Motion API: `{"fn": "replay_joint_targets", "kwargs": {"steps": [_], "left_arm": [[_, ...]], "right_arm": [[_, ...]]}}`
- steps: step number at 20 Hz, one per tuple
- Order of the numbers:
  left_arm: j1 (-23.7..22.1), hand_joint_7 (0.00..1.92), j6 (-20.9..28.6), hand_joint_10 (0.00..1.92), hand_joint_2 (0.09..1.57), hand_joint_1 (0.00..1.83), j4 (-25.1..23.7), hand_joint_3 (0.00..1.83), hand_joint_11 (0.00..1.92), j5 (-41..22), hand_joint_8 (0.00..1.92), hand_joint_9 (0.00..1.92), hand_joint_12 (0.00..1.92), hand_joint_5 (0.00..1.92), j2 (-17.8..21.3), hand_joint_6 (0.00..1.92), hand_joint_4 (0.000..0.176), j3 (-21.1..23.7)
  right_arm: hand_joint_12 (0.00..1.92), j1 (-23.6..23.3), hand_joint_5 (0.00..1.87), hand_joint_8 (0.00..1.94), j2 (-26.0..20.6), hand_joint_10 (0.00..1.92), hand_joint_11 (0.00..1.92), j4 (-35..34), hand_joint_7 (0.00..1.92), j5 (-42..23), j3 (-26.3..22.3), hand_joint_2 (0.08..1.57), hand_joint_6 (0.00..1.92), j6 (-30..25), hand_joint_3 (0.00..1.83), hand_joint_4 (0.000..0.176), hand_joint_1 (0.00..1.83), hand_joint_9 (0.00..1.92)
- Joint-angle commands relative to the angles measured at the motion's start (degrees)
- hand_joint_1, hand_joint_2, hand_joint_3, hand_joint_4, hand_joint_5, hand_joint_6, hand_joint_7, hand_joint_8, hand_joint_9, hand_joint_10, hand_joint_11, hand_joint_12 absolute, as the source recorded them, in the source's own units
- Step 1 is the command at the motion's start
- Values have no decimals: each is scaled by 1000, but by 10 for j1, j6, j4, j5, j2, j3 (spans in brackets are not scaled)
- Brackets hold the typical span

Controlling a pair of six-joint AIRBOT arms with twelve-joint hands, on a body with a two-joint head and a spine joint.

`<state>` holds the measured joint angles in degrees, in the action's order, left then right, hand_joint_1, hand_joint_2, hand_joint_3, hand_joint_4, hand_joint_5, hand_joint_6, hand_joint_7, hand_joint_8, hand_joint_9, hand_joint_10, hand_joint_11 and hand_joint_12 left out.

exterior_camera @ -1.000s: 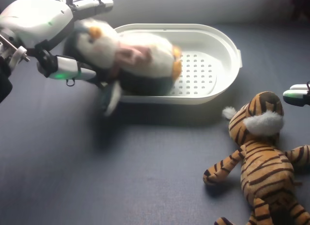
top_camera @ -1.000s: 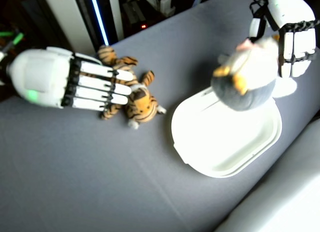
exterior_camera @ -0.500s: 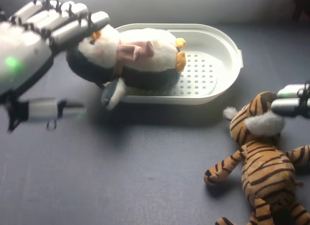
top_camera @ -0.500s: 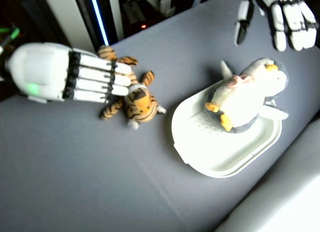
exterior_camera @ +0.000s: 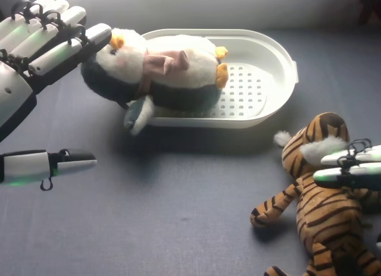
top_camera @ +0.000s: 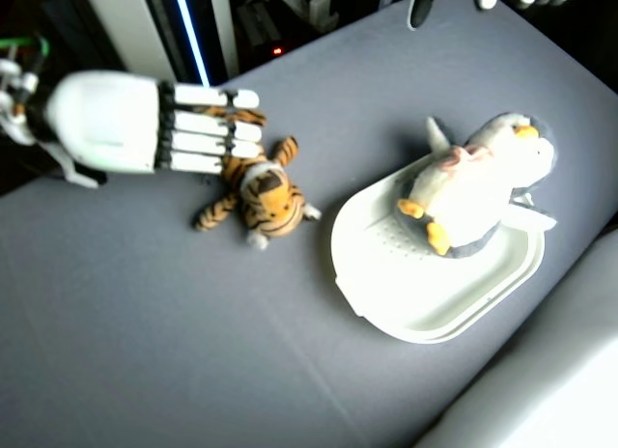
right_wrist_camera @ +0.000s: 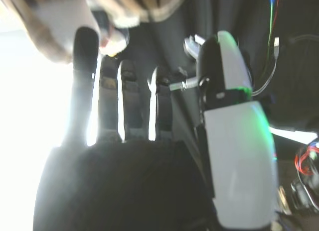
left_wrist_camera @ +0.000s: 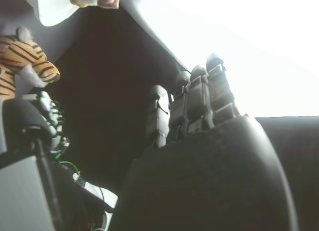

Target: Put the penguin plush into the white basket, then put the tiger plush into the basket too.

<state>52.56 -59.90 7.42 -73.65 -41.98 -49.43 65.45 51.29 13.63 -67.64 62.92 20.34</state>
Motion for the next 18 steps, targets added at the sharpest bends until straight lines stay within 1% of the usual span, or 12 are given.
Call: {"fn": "replay_joint_targets", "kwargs": {"steps": [1, 3, 5, 6, 7, 8, 9, 10, 11, 13, 15, 18], "left_arm": [[0, 31, 2, 0, 885, 817, 5, 0, 0, -76, 3, 0, 0, 77, 2, 3, 106, 0], [4, 42, 5, 0, 894, 817, 7, 0, 0, -79, 6, 0, 0, 95, 2, 9, 101, 0], [10, 55, 9, 2, 897, 801, 10, 1, 0, -84, 10, 6, 0, 95, 2, 7, 98, 1], [12, 54, 10, 3, 894, 798, 11, 0, 0, -85, 8, 7, 0, 88, 1, 4, 101, 1], [13, 56, 10, 3, 889, 795, 11, 0, 0, -85, 9, 9, 0, 86, 1, 3, 114, 1], [13, 57, 10, 3, 890, 798, 12, 0, 0, -86, 8, 9, 0, 88, 1, 3, 117, 1], [13, 63, 10, 4, 887, 786, 12, 0, 0, -86, 9, 13, 0, 94, 1, 5, 119, 1], [14, 66, 10, 6, 887, 796, 12, 0, 0, -87, 9, 19, 0, 99, 1, 6, 115, 2], [15, 65, 10, 6, 888, 801, 12, 0, 0, -87, 8, 21, 0, 99, 1, 6, 109, 2], [21, 79, 12, 10, 882, 798, 15, 0, 10, -91, 10, 35, 5, 112, 1, 9, 119, 2], [25, 101, 15, 14, 872, 825, 16, 0, 34, -95, 13, 56, 17, 129, 1, 11, 119, 3], [31, 117, 16, 11, 881, 819, 19, 2, 46, -102, 10, 70, 28, 142, 1, 8, 119, 5]], "right_arm": [[19, -10, 358, 7, 6, 8, 455, -12, 319, -44, 4, 1101, 5, -4, 0, 87, 1017, 352], [22, -30, 390, 6, 25, 9, 462, -4, 326, -4, 20, 1092, 12, 0, 0, 68, 1084, 363], [31, -48, 404, 10, 46, 27, 485, 6, 342, 37, 33, 1103, 14, 10, 0, 76, 1090, 418], [79, -53, 447, 8, 51, 35, 549, 7, 425, 50, 35, 1117, 5, 17, 1, 62, 1120, 546], [250, -57, 505, 10, 57, 6, 548, 8, 508, 65, 36, 1117, 10, 29, 0, 49, 1156, 660], [852, -61, 660, 68, 63, 130, 502, 8, 673, 82, 39, 1123, 2, 40, 0, 0, 1208, 794], [1641, -62, 776, 1260, 66, 695, 395, 8, 746, 86, 43, 1230, 813, 41, 0, 0, 1216, 794], [1686, -65, 768, 1578, 67, 1353, 552, 7, 713, 87, 45, 1255, 1043, 41, 0, 0, 1204, 693], [1733, -67, 796, 1664, 67, 1603, 663, 6, 690, 86, 47, 1253, 1036, 41, 0, 0, 1204, 669], [1467, -77, 867, 1333, 61, 1486, 698, 5, 709, 70, 48, 1205, 1100, 41, 0, 0, 1312, 775], [1302, -86, 806, 1215, 37, 1401, 698, 0, 730, 34, 36, 1201, 1269, 41, 0, 0, 1333, 812], [1323, -88, 909, 1248, -4, 1396, 680, -38, 747, -68, 15, 1174, 1025, 60, 0, 0, 1345, 840]]}}
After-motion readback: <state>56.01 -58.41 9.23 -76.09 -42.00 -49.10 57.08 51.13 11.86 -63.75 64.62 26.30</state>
